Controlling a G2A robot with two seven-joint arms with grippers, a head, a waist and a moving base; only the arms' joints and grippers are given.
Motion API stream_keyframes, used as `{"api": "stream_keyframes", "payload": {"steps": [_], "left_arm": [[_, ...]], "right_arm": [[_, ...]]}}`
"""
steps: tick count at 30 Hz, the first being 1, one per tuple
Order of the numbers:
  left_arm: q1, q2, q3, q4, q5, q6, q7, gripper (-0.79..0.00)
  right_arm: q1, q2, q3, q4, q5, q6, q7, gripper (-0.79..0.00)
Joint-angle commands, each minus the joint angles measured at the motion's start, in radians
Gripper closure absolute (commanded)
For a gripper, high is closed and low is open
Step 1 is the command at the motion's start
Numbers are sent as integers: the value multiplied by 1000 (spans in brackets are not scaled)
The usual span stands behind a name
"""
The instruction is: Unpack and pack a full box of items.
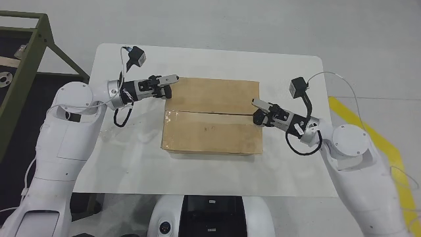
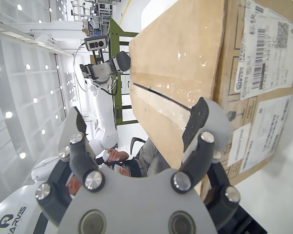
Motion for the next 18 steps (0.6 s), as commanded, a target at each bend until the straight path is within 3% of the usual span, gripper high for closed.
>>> {"api": "stream_keyframes", "payload": {"steps": [1,18], "left_arm": [[0,0,0,0,0,0,0,-785],[0,0,0,0,0,0,0,-785]], "right_arm": [[2,0,-1,1,0,3,-1,-785],[5,1,-4,3,-3,13,-5,-785]]}}
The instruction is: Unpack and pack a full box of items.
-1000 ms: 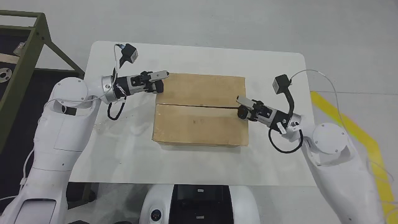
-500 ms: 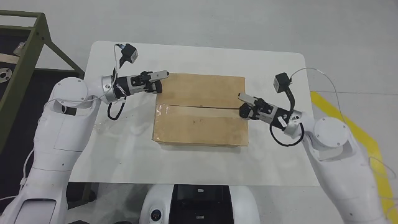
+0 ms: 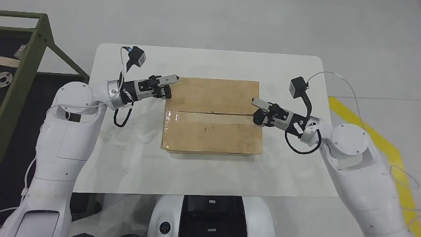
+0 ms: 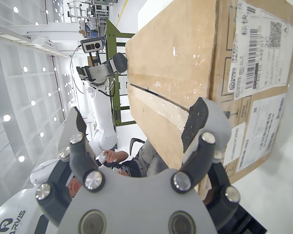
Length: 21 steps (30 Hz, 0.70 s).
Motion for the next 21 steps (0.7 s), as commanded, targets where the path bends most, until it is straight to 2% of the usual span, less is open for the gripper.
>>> {"api": "stream_keyframes", "payload": {"steps": [1,11,16,21], "left_arm": [[0,0,0,0,0,0,0,-785],[35,5,-60,-66,-34,-17,107,-785],[115,9,-123,-105,-70,-16,188,-785],[235,11,-193,-180,-81,-27,285,-785]], "right_arm": [[0,0,0,0,0,0,0,-785],[0,0,0,0,0,0,0,-785],[0,0,0,0,0,0,0,-785],[0,0,0,0,0,0,0,-785]]}}
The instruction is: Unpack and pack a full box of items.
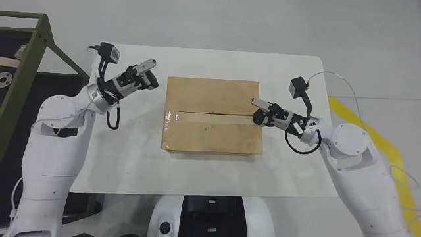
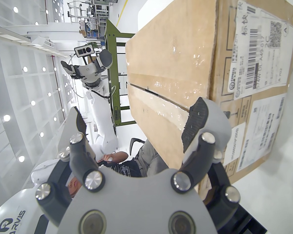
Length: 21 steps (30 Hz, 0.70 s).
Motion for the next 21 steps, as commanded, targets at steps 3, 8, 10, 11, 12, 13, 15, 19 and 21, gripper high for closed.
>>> {"api": "stream_keyframes", "payload": {"steps": [3,8,10,11,12,13,15,19,21], "left_arm": [[116,-1,-52,-74,6,-15,89,-785],[250,-2,-104,-154,65,-31,172,-785],[287,-3,-115,-172,73,-30,181,-785],[302,-3,-122,-178,84,-31,186,-785],[316,-3,-129,-183,96,-33,197,-785],[331,-4,-134,-189,101,-37,206,-785],[361,-6,-147,-200,109,-49,230,-785],[424,-11,-170,-223,102,-81,271,-785],[452,-13,-181,-235,104,-90,279,-785]], "right_arm": [[0,0,0,0,0,0,0,-785],[0,0,0,0,0,0,0,-785],[0,0,0,0,0,0,0,-785],[0,0,0,0,0,0,0,-785],[0,0,0,0,0,0,0,-785],[0,0,0,0,0,0,0,-785],[0,0,0,0,0,0,0,-785],[0,0,0,0,0,0,0,-785],[0,0,0,0,0,0,0,-785]]}}
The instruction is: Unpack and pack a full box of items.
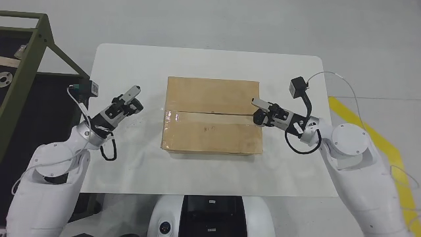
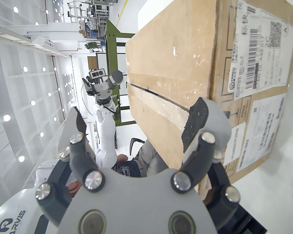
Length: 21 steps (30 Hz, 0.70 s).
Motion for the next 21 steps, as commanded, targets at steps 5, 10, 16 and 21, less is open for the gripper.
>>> {"api": "stream_keyframes", "payload": {"steps": [5,10,16,21], "left_arm": [[35,-2,-24,-18,-8,14,7,-785],[35,-2,-24,-18,-8,14,7,-785],[35,-2,-24,-18,-8,14,7,-785],[30,-8,-22,-17,-50,31,74,-785]], "right_arm": [[0,0,0,0,0,0,0,-785],[0,0,0,0,0,0,0,-785],[0,0,0,0,0,0,0,-785],[0,0,0,0,0,0,0,-785]]}}
